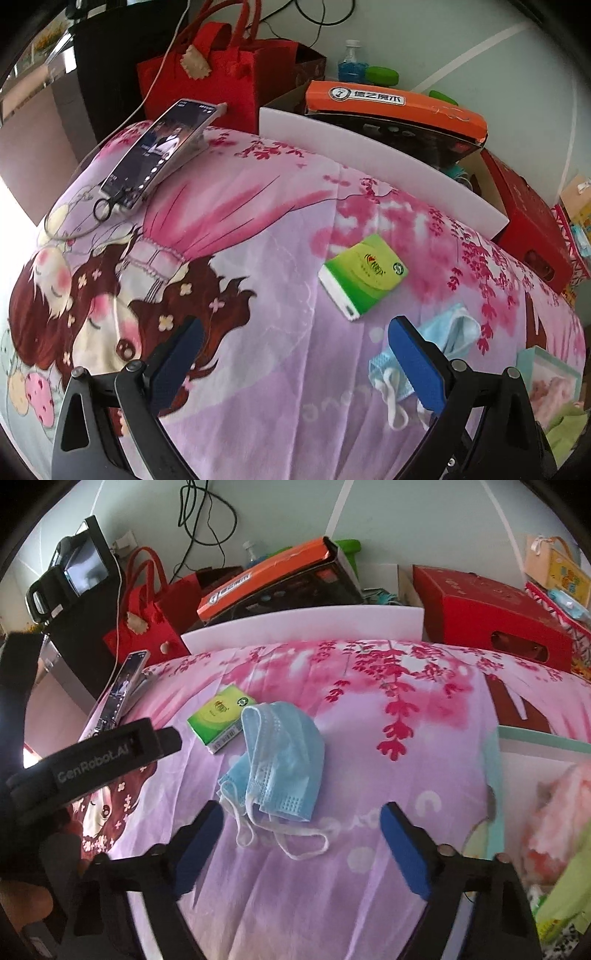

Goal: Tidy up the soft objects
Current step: 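Grasp the blue face mask with the right tool while the left tool reaches the tissue packet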

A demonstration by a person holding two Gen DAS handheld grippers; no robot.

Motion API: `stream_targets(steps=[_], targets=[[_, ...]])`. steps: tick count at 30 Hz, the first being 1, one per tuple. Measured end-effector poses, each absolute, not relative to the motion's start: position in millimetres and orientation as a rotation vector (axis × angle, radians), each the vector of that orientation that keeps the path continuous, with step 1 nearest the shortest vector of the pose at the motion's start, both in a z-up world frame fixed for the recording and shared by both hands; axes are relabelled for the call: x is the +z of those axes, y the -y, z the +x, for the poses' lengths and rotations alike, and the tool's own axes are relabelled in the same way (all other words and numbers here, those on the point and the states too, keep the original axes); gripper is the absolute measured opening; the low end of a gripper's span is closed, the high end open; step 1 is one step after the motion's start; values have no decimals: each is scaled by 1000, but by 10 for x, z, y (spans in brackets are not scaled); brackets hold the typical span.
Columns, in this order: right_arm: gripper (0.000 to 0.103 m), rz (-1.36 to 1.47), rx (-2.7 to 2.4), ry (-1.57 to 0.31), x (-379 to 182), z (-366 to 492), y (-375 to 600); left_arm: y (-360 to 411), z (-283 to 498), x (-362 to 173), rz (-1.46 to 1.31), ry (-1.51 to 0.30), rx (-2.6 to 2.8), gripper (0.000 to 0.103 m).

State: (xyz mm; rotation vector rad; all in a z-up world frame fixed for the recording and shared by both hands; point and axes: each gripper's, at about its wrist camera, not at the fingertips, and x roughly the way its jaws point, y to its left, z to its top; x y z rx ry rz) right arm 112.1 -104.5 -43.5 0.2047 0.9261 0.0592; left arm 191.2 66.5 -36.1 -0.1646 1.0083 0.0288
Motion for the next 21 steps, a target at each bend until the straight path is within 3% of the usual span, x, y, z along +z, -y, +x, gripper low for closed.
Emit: stream_targets(steps=[8,13,21], targets=[[71,179,71,-944,-588,1323,965,-639,2042,-456,-148,-1009,-4,100],[53,177,64,-969,-697,1395,957,-599,2081,-482,-128,-1009,-24,100],[16,222,39,-971,-703,1397,1095,-469,2091,-507,-68,-993,-55,100]])
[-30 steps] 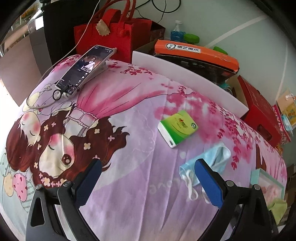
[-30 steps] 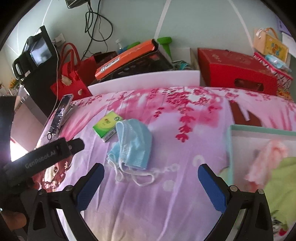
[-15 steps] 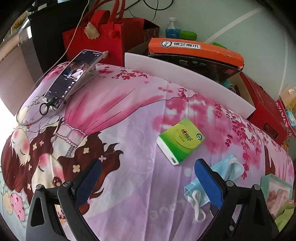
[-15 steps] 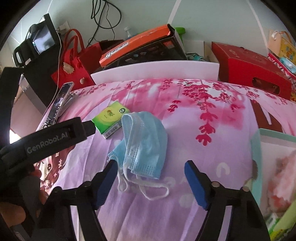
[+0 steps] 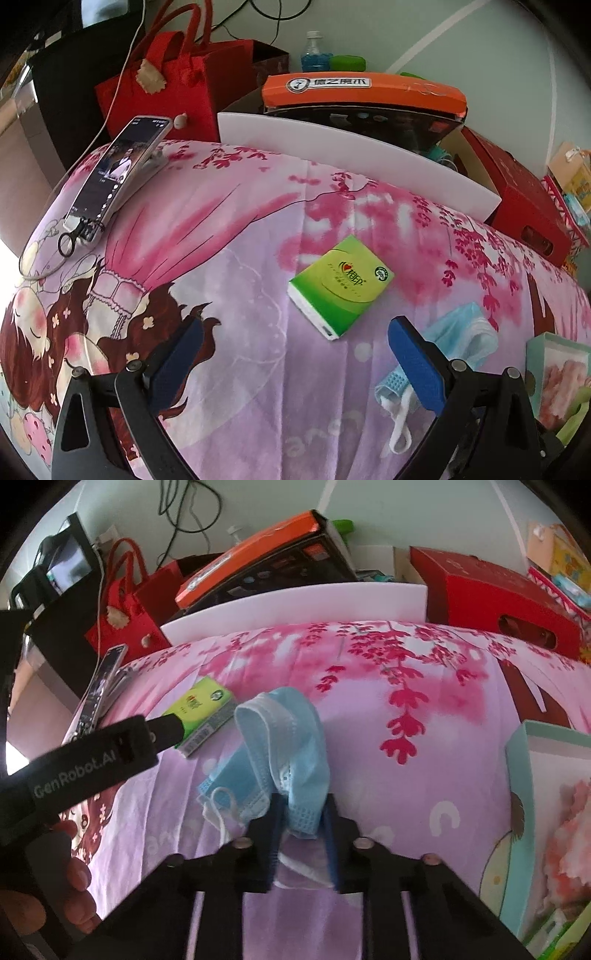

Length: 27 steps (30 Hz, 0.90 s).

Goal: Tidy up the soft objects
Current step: 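Grasp the blue face mask with the right tool while the left tool reaches the tissue packet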

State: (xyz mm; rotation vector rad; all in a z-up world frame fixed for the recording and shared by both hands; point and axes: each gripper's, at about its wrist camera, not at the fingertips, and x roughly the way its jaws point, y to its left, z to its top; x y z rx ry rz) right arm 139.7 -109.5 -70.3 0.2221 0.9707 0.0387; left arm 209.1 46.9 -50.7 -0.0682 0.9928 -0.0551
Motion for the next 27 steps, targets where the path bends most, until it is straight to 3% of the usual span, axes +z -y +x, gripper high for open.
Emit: stream_targets(steps=[6,27], targets=[[9,273,23,-960,-703,1368,1245,-384,2131,-553,9,-972,-59,100],[9,333,-30,-955,-694,1361,1555,-326,2277,-855,85,-905,-92,97]])
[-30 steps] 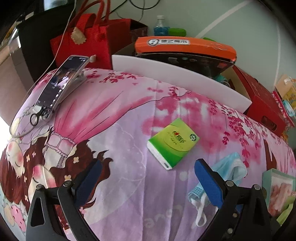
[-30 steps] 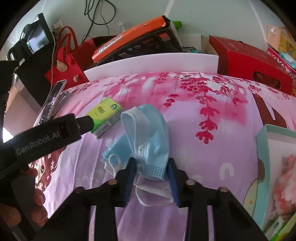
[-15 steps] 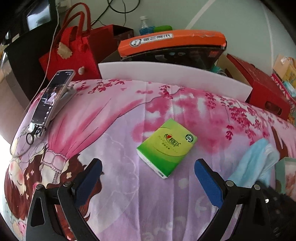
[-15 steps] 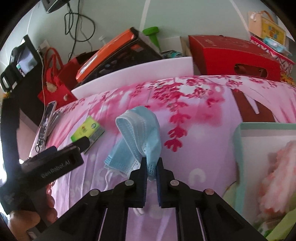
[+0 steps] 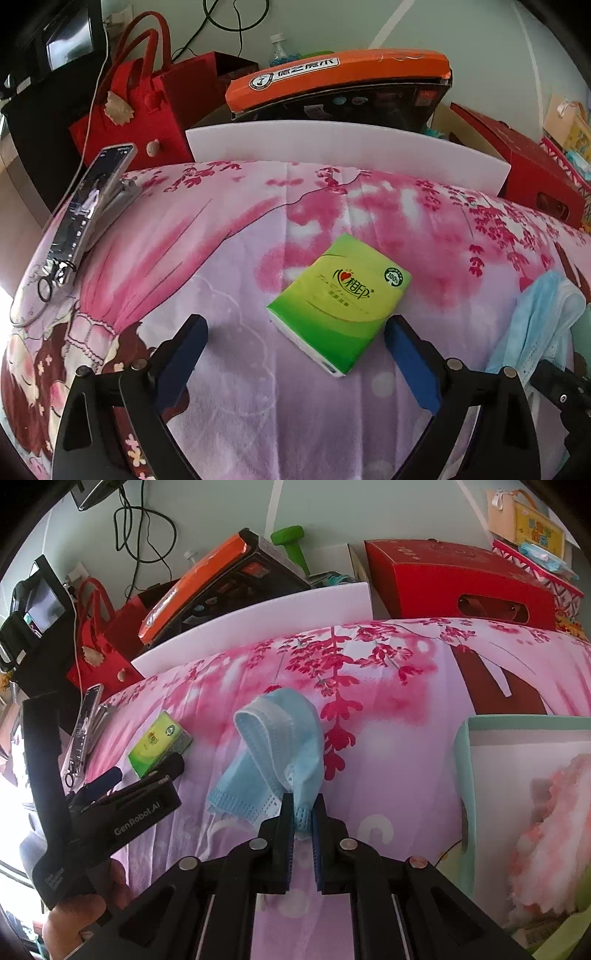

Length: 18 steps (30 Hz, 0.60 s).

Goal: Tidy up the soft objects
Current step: 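Grasp the blue face mask with the right tool while the left tool reaches the tissue packet, then close the left tool on the green tissue packet and lift it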

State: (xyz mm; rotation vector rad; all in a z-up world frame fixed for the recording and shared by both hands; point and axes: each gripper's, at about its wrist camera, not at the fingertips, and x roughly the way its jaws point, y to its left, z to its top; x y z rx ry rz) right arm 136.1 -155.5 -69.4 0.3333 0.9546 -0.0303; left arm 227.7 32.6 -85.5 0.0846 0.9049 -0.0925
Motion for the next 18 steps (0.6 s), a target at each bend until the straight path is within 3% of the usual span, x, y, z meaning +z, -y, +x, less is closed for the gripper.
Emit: stream_targets(steps=[3,11,18], targets=[[9,333,-33,-959,-699,1368,1556,-325,2290,-851,74,-896,-112,95],[9,346,-33,-970,-721,1379,1578,-237,2243,-823,86,-882,-165,66],[9,350,-34,-972,-725,1379,1581,-205,2202,-782,126,-878,-171,63]])
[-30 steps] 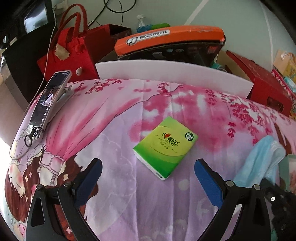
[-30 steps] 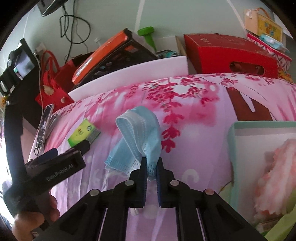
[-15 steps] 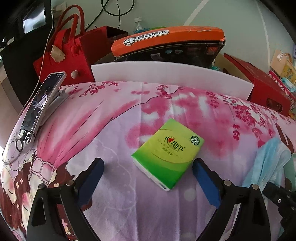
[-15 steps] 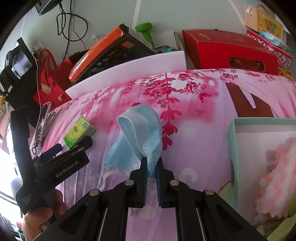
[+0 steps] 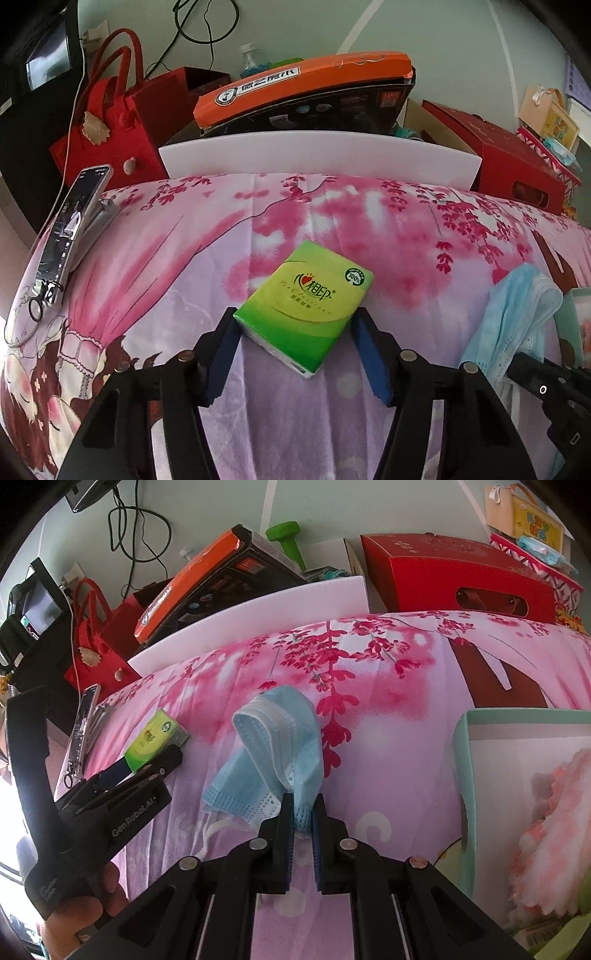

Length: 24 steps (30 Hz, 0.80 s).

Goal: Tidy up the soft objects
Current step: 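Close the left tool on the green tissue packet and lift it, then carry the face mask and tissue packet over the tray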

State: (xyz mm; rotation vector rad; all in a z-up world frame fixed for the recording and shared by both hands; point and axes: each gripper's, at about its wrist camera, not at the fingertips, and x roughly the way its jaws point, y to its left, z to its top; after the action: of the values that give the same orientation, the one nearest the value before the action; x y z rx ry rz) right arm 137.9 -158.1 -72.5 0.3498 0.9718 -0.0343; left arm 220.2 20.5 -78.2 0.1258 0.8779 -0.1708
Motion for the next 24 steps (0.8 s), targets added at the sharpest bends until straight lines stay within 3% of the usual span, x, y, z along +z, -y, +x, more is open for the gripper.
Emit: stream_targets(steps=[24], targets=[[8,328,-55,-857,-92,709,1605,-30,1502,298,118,-751,-220,62]])
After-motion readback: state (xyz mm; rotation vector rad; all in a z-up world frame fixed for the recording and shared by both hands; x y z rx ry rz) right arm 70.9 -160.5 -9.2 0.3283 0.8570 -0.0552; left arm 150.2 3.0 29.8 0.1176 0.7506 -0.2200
